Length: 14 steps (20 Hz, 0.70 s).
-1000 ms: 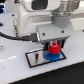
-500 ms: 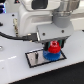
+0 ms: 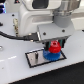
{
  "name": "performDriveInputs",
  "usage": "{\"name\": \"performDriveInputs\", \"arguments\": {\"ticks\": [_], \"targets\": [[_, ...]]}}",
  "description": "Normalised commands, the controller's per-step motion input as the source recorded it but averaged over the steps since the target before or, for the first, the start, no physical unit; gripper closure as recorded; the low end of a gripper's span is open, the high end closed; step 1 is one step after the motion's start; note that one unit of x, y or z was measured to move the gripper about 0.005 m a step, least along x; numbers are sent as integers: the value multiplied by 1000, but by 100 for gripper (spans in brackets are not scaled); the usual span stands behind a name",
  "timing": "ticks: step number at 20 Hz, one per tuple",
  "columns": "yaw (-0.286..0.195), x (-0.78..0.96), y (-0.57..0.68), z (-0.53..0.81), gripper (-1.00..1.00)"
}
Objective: Insert the blue gear onto the right peg, followed by the red gear
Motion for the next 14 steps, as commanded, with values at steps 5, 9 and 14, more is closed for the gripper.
{"name": "performDriveInputs", "arguments": {"ticks": [5, 9, 14], "targets": [[0, 60, -100, -41, 100], [0, 1, 126, 327, 100], [0, 50, 2, 248, 100]]}}
